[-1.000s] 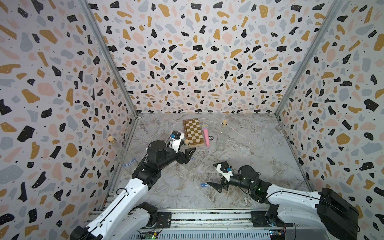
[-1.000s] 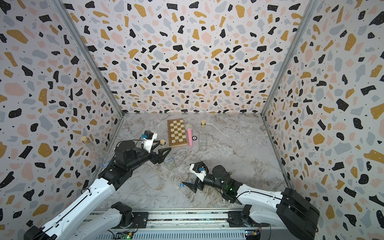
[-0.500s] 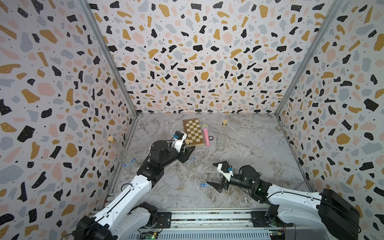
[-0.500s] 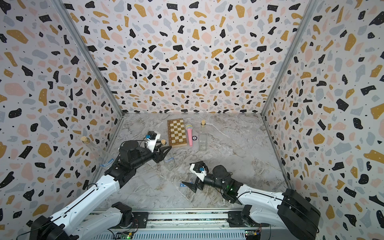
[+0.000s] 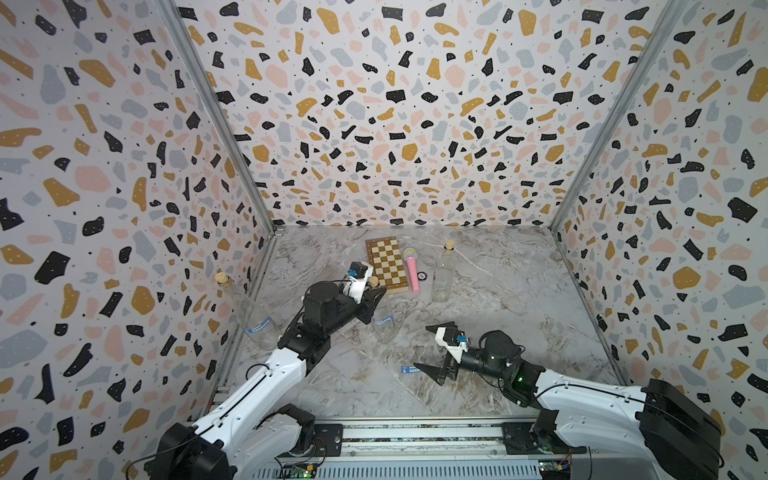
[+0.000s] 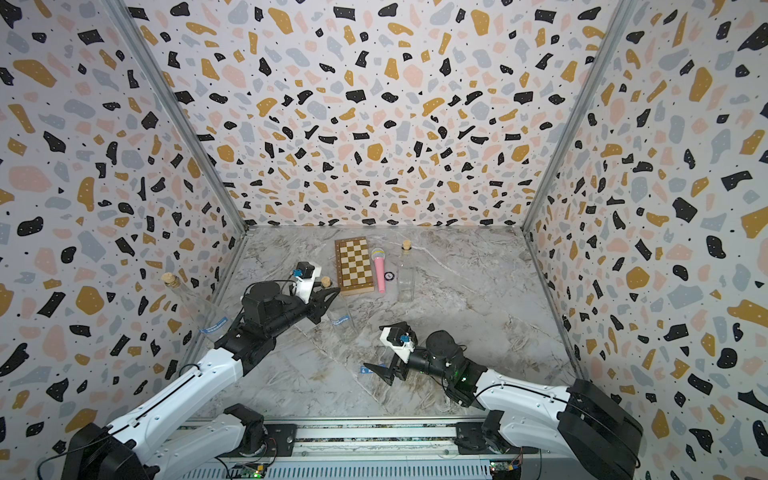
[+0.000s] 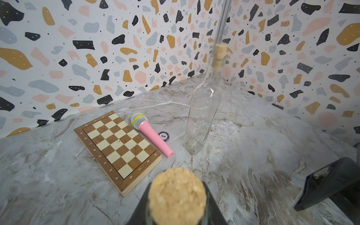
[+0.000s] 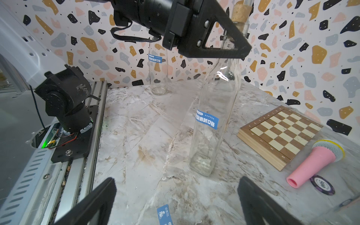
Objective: Remove the label from the bottle
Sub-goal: Hold the bottle at the center of the board.
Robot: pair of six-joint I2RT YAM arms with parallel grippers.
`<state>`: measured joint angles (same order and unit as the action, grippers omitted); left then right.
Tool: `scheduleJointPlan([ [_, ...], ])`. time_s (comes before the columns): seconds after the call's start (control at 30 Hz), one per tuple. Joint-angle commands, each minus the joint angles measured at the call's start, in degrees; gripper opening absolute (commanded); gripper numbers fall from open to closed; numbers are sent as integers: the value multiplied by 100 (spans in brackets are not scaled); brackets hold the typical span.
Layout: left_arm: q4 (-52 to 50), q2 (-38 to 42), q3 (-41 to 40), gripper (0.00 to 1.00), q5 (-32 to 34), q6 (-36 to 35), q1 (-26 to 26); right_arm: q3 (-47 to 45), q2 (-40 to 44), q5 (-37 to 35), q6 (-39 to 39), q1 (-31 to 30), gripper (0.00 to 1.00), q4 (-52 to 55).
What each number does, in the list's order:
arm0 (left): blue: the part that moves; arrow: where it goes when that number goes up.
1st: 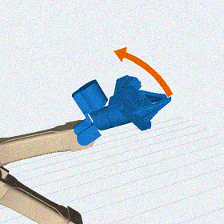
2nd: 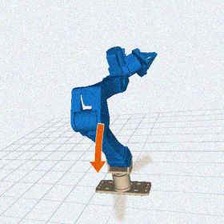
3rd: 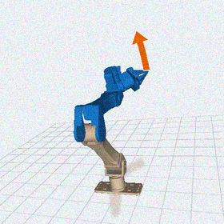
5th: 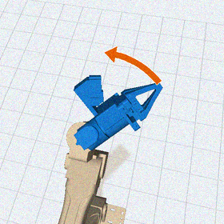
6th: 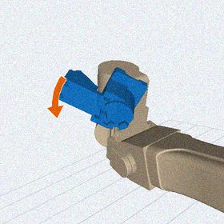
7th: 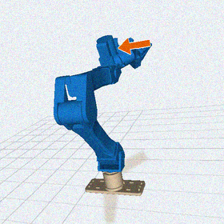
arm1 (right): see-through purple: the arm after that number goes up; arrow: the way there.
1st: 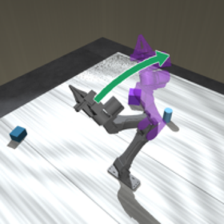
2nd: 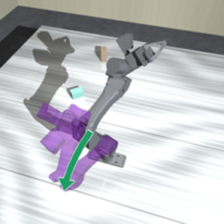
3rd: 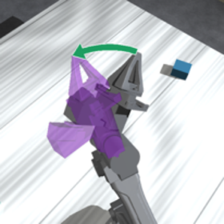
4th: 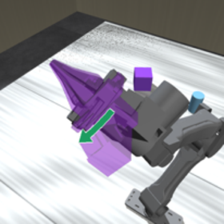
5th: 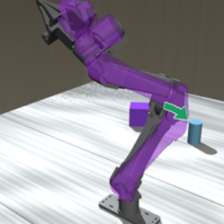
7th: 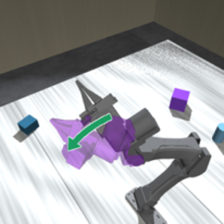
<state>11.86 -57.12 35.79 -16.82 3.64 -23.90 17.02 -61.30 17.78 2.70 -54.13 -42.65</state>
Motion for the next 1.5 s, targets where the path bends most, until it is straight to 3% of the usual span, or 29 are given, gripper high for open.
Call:
scheduleJointPlan([
  [0.0, 186, 135, -63, 6, 373, 104, 22, -26, 162, 25, 42, -19, 100, 9],
  [0.03, 153, 171, -58, 0, 440, 143, 21, -23, 164, 37, 55, -19, 100, 36],
  [0.17, -355, 395, 114, 0, 1110, 432, -53, 94, 176, 126, 167, -19, 99, 152],
  [0.47, -950, 641, 348, 0, 4172, 831, -1540, 637, -429, 685, 786, -28, 94, 251],
  [0.57, -905, 583, 399, 0, 4805, 950, -1816, 898, -686, 851, 1051, -21, 92, 433],
  [0.87, -617, 531, 293, 0, 5423, 1455, -2008, 1566, -1615, 1911, 1406, 431, 73, 643],
  [1.17, -1062, 565, 578, 0, 5264, 1952, -2094, 1897, -2085, 2140, 1552, 615, 73, 602],
  [1.47, -1050, 471, 632, 0, 5275, 1818, -2334, 1821, -2256, 2270, 1302, 733, 73, 327],
])
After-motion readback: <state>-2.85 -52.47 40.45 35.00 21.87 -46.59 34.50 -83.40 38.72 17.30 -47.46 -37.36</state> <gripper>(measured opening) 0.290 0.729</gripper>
